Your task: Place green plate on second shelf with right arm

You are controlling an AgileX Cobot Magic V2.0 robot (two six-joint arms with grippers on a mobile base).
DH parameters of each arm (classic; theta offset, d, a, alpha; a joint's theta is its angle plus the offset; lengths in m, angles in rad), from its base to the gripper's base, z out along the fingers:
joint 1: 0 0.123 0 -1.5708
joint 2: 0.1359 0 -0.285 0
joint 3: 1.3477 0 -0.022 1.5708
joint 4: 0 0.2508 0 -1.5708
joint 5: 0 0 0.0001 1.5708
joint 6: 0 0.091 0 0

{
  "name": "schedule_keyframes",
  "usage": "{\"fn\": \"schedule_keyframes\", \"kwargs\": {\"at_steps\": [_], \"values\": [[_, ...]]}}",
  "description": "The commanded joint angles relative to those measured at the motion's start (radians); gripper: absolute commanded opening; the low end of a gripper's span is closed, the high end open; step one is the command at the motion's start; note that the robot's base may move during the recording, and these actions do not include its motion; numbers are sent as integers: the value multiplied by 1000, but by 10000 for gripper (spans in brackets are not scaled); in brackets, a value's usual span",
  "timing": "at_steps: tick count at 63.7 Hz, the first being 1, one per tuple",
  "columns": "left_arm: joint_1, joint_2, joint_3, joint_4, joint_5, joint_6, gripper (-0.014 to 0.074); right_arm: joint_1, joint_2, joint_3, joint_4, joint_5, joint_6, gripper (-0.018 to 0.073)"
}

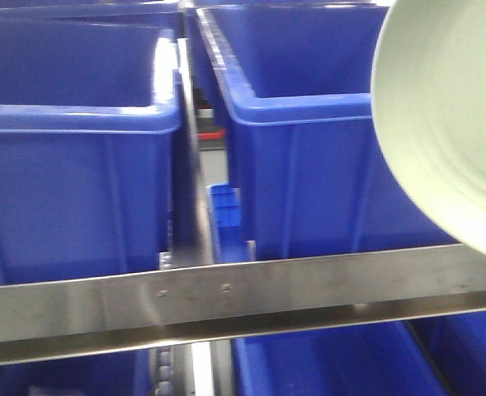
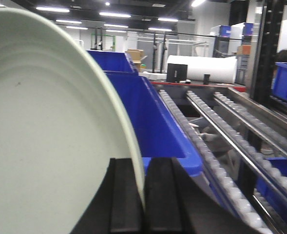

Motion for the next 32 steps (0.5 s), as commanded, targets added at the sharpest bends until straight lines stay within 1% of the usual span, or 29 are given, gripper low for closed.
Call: {"fn": "schedule_keyframes", "kwargs": {"at_steps": [1,32], "values": [[-3,-17,40,-3,-89,-2,130,-7,-18,-24,12,-119,8,56],[-3,-17,40,-3,-89,-2,130,-7,-18,-24,12,-119,8,56]]}}
